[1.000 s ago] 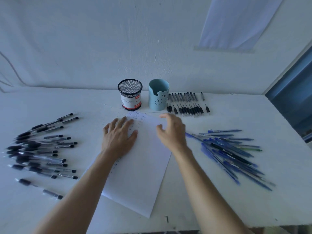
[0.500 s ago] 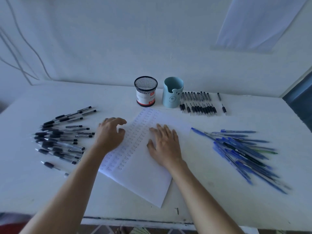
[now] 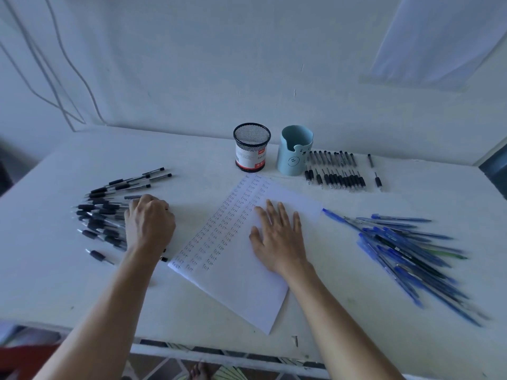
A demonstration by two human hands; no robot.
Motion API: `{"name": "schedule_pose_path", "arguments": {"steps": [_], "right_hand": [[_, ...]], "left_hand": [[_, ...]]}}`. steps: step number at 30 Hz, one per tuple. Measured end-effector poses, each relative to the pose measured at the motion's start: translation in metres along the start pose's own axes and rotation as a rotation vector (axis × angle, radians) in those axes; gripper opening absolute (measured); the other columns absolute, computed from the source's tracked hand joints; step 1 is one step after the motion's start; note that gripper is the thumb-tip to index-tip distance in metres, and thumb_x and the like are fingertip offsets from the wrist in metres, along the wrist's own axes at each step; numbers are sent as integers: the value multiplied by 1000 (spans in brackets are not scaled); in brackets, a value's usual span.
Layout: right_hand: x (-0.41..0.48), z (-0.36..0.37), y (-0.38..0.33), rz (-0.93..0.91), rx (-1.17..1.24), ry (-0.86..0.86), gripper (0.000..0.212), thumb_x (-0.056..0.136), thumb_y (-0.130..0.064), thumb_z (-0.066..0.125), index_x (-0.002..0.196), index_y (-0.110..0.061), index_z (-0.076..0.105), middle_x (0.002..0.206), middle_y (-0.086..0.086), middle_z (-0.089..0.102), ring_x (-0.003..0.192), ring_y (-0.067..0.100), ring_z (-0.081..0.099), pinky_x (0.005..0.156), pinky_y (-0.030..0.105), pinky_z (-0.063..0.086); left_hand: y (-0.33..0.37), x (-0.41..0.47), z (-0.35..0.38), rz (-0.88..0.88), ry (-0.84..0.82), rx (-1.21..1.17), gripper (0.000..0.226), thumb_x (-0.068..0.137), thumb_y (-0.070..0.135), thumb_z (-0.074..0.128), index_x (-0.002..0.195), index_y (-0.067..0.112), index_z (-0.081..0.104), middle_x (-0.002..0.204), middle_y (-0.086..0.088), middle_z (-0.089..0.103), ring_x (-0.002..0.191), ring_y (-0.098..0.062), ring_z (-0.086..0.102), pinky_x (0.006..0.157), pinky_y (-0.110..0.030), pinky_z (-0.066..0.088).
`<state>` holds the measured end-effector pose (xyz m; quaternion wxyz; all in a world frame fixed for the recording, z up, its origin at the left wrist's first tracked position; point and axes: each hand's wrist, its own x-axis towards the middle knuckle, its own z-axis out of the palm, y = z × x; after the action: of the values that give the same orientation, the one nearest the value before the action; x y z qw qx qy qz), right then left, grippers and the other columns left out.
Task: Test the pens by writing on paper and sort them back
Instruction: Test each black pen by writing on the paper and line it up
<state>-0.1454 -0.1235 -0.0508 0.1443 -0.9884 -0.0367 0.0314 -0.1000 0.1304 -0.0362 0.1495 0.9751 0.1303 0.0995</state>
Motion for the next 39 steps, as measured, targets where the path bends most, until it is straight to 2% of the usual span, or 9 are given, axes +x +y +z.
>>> {"name": "schedule_pose_path", "arguments": {"steps": [5, 9, 15, 19, 23, 30, 33, 36, 39], "right_hand": [[1, -1, -5, 18, 7, -37, 59, 102, -45, 30, 157, -29, 16, 167, -1, 0, 153, 22, -6, 121, 52, -8], [0, -4, -7, 48, -39, -85, 64, 100, -59, 26, 158, -37, 8, 167, -1, -9, 152, 25, -12, 119, 55, -11], [-4, -2, -5, 65, -10, 20, 63, 97, -61, 19, 156, -39, 15, 167, -2, -1, 153, 23, -5, 118, 55, -8], [-8, -2, -6, 128, 24, 65, 85, 75, -68, 9, 146, -26, 33, 166, 1, 11, 153, 23, 1, 117, 58, -4], [-12, 1, 2, 154, -23, 34, 70, 89, -66, 25, 151, -34, 25, 167, -1, 5, 153, 25, -1, 116, 61, -4], [-14, 2, 5, 166, -33, 6, 64, 96, -65, 26, 154, -42, 15, 167, -2, -4, 153, 27, -9, 115, 63, -7], [-16, 3, 5, 157, -33, 2, 64, 97, -65, 22, 155, -40, 12, 167, -1, -6, 152, 28, -12, 115, 64, -9], [-16, 2, 4, 157, -40, -6, 70, 95, -70, 21, 156, -38, 11, 167, 0, -8, 152, 28, -13, 115, 64, -10], [-16, 2, 3, 162, -52, -16, 73, 93, -72, 22, 157, -37, 10, 167, 1, -9, 152, 29, -14, 115, 65, -10]], "left_hand": [[1, -3, 5, 146, 113, -4, 13, 91, 12, 67, 104, 13, 71, 119, -12, 61, 116, -38, 48, 95, -53, 36], [14, -6, 5, 371, 300, -254, 14, 100, 15, 56, 110, 9, 62, 116, -12, 65, 118, -34, 53, 93, -49, 44], [49, -32, -25, 449, 362, -675, 7, 104, 14, 47, 111, 14, 47, 89, -8, 65, 70, -13, 60, 62, -19, 36], [72, -40, -38, 225, 121, -1211, 15, 106, 12, 38, 104, 24, 47, 83, -5, 50, 52, -9, 43, 48, -18, 37], [78, -40, -40, -4, -126, -1613, 30, 110, 29, 34, 90, 20, 55, 64, -1, 43, 43, -9, 21, 44, -18, 17], [74, -41, -44, -248, -296, -1823, 26, 97, 15, 36, 98, 23, 61, 59, 2, 48, 40, -11, 14, 47, -25, 8], [69, -42, -41, -285, -284, -1839, 17, 100, 31, 49, 103, 21, 63, 82, 3, 62, 39, -9, 22, 38, -21, 16], [63, -44, -29, -345, -242, -1741, 22, 98, 3, 50, 109, 13, 66, 103, -1, 72, 41, -7, 44, 34, -17, 25], [54, -50, -19, -411, -331, -1912, 37, 97, 3, 34, 112, 6, 68, 105, -7, 71, 69, -14, 64, 55, -18, 45]]}}
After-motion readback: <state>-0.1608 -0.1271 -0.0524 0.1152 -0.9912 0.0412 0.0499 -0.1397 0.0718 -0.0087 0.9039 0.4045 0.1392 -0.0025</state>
